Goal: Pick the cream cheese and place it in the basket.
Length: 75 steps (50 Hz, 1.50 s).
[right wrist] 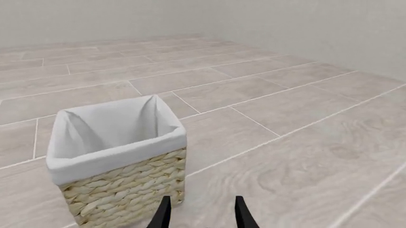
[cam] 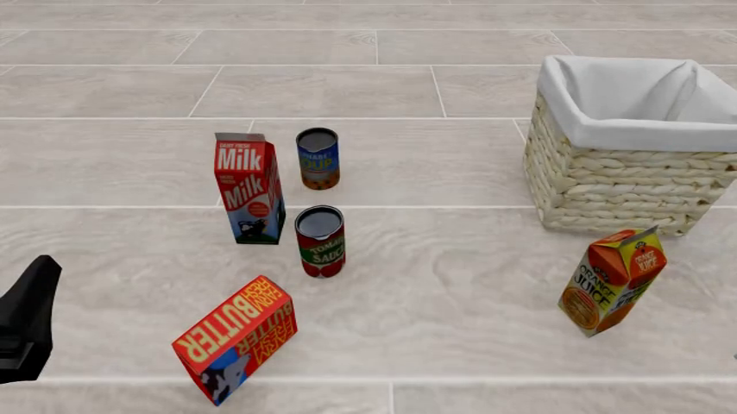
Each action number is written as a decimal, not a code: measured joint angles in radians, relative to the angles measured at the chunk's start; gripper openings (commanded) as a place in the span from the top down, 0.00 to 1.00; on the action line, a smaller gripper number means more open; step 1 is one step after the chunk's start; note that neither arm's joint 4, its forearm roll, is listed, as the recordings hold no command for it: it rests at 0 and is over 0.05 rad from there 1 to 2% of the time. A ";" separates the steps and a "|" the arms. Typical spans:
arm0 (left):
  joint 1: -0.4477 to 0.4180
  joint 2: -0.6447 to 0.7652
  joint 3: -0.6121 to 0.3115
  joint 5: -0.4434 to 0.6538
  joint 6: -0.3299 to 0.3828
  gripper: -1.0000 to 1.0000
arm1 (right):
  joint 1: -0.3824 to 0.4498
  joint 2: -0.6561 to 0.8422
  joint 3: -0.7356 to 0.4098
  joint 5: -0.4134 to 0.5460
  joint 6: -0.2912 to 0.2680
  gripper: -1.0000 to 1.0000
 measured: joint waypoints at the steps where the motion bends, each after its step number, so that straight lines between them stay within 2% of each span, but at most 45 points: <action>1: 0.000 0.000 0.000 0.000 0.000 0.00 | -0.017 0.026 0.001 -0.021 0.001 0.00; 12: 0.000 0.000 0.000 0.000 0.000 0.00 | -0.178 0.271 0.032 -0.237 0.032 0.00; 24: 0.000 0.000 0.000 0.000 0.000 0.00 | -0.287 0.507 0.079 -0.430 0.045 0.00; 42: 0.000 0.000 0.000 0.000 0.000 0.00 | -0.289 0.922 0.079 -0.685 0.084 0.00; 50: 0.000 0.000 0.000 0.000 0.000 0.00 | -0.266 1.063 0.062 -0.751 0.110 0.00; 55: 0.000 0.000 0.000 0.000 0.000 0.00 | -0.246 1.082 0.055 -0.749 0.132 0.00; 58: 0.000 0.000 0.000 0.000 0.000 0.00 | -0.240 1.058 0.050 -0.714 0.153 0.00; 70: 0.000 0.000 0.000 0.000 0.000 0.00 | -0.203 0.836 -0.035 -0.380 0.272 0.00; 75: 0.000 0.000 0.000 0.000 0.000 0.00 | -0.181 0.804 -0.069 -0.292 0.318 0.00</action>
